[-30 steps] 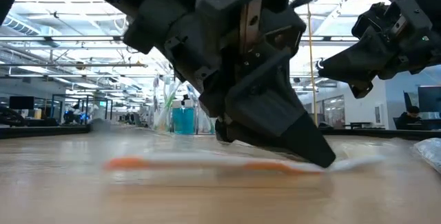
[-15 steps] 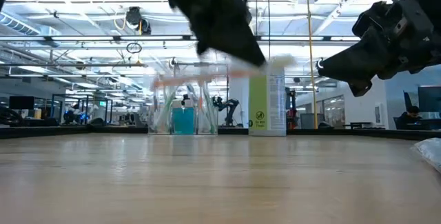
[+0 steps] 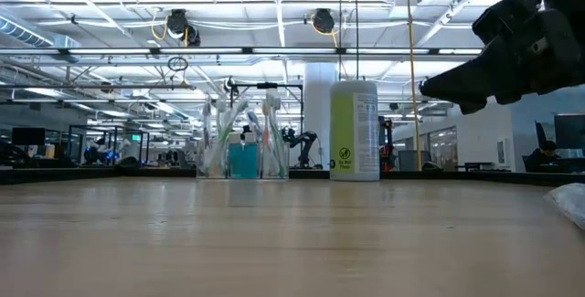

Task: Pick & Place toothbrushing station
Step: Put the orange toothbrush into the transparent organizer, then put the blue toothbrush into the transparent organizer

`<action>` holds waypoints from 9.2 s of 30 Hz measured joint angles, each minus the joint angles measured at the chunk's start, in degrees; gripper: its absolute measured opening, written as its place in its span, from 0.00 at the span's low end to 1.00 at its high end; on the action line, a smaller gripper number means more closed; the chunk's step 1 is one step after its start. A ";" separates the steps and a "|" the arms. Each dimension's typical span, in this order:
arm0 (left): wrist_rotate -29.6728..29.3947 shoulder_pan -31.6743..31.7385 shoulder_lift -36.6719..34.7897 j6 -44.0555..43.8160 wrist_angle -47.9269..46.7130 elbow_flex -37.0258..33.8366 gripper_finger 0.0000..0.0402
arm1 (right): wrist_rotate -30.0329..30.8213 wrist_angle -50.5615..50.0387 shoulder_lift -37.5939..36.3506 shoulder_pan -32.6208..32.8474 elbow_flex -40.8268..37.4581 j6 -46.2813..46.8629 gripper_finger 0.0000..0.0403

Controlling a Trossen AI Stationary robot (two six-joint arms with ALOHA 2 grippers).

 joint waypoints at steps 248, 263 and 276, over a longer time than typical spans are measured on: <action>46.98 4.24 30.47 -27.08 32.63 -11.85 0.06 | 9.10 -42.45 24.39 10.49 44.83 -67.82 0.11; 47.66 4.27 30.49 -26.15 32.49 -11.85 0.02 | 21.71 -47.53 24.39 18.13 44.94 -54.97 0.22; 42.27 10.35 23.07 -16.16 34.89 -11.92 0.04 | 43.19 -44.75 24.37 19.34 44.89 -60.23 0.24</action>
